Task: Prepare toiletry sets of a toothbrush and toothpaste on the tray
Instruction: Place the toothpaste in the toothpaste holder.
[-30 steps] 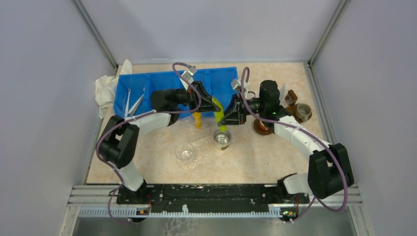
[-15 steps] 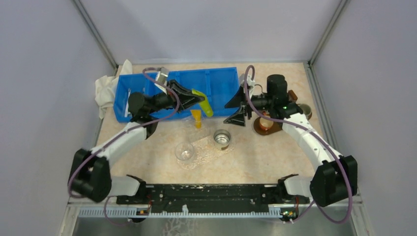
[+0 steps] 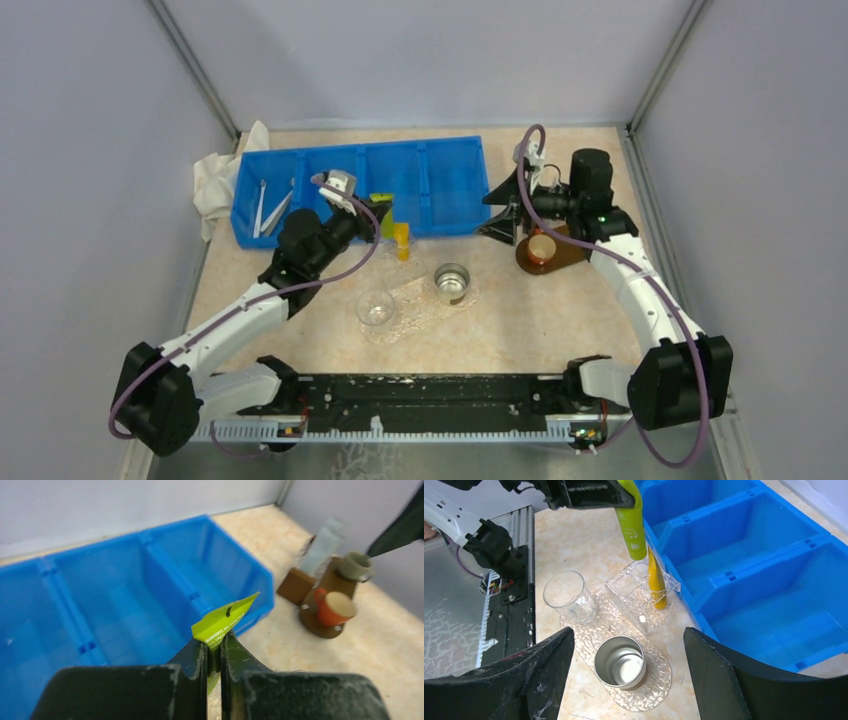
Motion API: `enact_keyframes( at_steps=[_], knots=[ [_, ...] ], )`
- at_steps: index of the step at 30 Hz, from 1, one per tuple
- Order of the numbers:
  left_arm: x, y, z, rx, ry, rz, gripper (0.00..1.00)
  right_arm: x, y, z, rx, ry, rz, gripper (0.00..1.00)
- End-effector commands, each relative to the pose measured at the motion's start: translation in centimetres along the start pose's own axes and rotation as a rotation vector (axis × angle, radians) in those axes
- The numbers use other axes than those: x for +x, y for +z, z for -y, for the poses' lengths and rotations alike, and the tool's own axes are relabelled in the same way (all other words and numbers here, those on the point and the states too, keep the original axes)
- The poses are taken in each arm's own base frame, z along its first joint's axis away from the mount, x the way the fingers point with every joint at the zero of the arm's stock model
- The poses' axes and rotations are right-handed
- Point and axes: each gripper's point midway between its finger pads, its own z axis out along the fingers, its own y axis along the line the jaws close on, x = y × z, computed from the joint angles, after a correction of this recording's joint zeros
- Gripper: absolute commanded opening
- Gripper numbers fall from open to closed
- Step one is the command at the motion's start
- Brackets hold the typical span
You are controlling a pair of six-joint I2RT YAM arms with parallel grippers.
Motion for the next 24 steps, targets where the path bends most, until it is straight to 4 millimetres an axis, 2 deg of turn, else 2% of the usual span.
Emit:
enact_keyframes(
  at_steps=[1, 4, 6, 11, 16, 24],
  knots=[
    [0.2, -0.7, -3.1, -0.17, 0.043, 0.025, 0.0, -1.5, -0.5, 0.2, 0.02, -0.073, 0.035, 0.8],
    [0.0, -1.8, -4.2, -0.235, 0.046, 0.074, 0.0, -1.3, -0.4, 0.2, 0.015, -0.067, 0.034, 0.8],
    [-0.2, -2.1, -4.2, -0.235, 0.047, 0.087, 0.0, -1.2, -0.3, 0.3, 0.013, -0.063, 0.033, 0.8],
    [1.2, -2.3, -4.3, -0.234, 0.012, 0.085, 0.0, -1.1, -0.3, 0.5, 0.019, -0.06, 0.031, 0.8],
    [1.3, -2.4, -4.3, -0.23, -0.019, 0.121, 0.0, -1.1, -0.3, 0.5, 0.018, -0.061, 0.031, 0.8],
    [2.8, -2.1, -4.8, -0.255, -0.088, 0.109, 0.0, -1.1, -0.3, 0.4, 0.018, -0.063, 0.032, 0.8]
  ],
)
